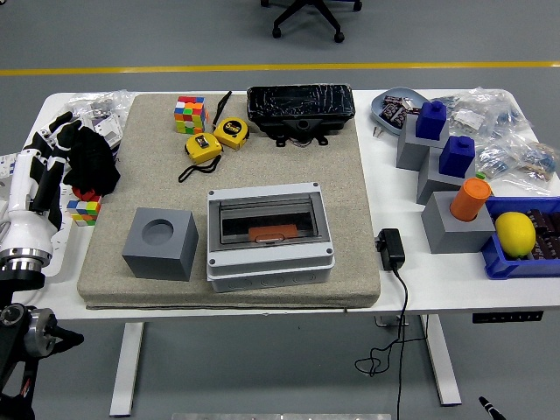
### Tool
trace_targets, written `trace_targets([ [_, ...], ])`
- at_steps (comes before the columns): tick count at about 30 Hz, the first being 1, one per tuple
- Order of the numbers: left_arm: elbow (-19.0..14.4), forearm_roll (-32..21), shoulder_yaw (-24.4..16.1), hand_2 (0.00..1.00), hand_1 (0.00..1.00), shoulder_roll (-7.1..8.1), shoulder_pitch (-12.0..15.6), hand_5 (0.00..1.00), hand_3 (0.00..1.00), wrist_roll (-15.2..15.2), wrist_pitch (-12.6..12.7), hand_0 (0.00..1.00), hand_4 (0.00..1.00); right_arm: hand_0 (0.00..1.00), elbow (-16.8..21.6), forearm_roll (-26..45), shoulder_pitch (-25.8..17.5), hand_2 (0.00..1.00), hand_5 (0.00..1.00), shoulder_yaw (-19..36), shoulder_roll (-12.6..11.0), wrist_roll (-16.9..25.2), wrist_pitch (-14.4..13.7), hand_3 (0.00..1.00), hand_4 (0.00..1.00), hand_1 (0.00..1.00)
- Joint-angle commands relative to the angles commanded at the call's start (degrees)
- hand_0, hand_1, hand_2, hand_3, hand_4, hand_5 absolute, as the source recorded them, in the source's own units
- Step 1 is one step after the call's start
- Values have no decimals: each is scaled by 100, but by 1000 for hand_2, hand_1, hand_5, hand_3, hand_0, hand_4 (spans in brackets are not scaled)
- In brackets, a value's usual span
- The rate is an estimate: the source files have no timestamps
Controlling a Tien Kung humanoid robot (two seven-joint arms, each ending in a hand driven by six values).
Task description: Fetch the battery,place it into the box,close the lid of the box
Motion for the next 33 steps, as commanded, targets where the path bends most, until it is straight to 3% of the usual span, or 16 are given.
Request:
trace_targets([
  [10, -19, 33, 89, 818, 827, 6, -117, 969, 873, 42, 190, 747, 998, 983, 0, 122, 41, 755, 998, -108, -7, -15, 37, 779, 998, 829],
  [11, -22, 80, 89, 803, 783, 14, -124, 593, 872, 48, 243, 686, 998, 982, 0, 144, 62, 755, 998, -129, -11, -13, 41, 779, 998, 826],
  [17, -71, 580, 67, 803, 783, 31, -144, 593, 872, 130, 513, 686, 998, 982, 0, 192, 116, 755, 998, -180, -18, -10, 49, 779, 998, 826],
  [18, -80, 678, 70, 795, 760, 35, -152, 220, 869, 149, 537, 654, 998, 980, 0, 198, 120, 755, 998, -191, -19, -10, 50, 779, 998, 826],
  [22, -122, 959, 80, 795, 760, 41, -165, 220, 869, 195, 633, 654, 998, 980, 0, 206, 135, 755, 998, -204, -17, -15, 51, 779, 998, 826],
  [23, -131, 997, 83, 776, 727, 45, -161, 2, 863, 202, 647, 599, 863, 979, 0, 213, 133, 755, 998, -217, -14, -18, 52, 779, 998, 827],
  [29, -163, 1053, 96, 776, 727, 49, -172, 2, 863, 216, 708, 599, 863, 979, 0, 209, 133, 755, 998, -225, -20, -27, 58, 779, 998, 827],
  [30, -164, 1033, 104, 698, 681, 53, -175, 2, 835, 210, 708, 590, 794, 979, 0, 214, 137, 755, 998, -232, -22, -30, 59, 777, 998, 825],
  [33, -163, 1014, 111, 698, 681, 52, -175, 2, 835, 201, 747, 590, 794, 979, 0, 224, 143, 755, 998, -239, -23, -28, 59, 777, 998, 825],
])
